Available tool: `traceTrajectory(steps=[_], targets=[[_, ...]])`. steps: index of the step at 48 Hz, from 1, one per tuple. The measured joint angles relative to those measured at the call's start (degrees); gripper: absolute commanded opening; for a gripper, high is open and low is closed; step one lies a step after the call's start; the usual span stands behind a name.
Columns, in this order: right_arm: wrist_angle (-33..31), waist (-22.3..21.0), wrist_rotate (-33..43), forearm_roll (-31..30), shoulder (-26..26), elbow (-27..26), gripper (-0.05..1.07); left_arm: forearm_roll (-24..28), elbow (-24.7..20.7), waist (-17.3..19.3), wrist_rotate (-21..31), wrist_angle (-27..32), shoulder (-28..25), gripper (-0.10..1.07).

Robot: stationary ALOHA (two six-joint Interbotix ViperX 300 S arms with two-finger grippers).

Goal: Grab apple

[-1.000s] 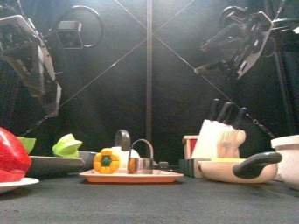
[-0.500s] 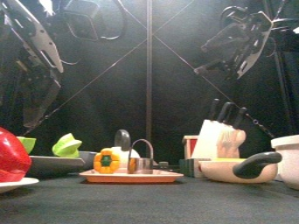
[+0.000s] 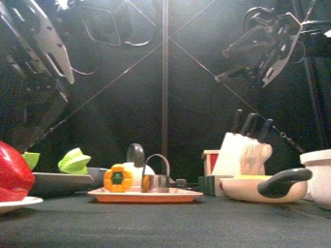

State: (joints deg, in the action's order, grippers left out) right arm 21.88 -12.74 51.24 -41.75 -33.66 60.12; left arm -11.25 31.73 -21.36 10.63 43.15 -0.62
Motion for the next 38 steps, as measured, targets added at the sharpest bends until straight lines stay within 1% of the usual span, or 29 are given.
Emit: traceTrajectory(steps=[16,38], targets=[[0.0,0.0,0.0,0.0,0.0,0.0,0.98,0.0,-0.53,-0.09,0.18,0.62,-3.6,0.98],[0.0,0.0,0.0,0.0,0.0,0.0,0.98,0.0,-2.81,0.09,0.09,2.37,-8.0,0.98]])
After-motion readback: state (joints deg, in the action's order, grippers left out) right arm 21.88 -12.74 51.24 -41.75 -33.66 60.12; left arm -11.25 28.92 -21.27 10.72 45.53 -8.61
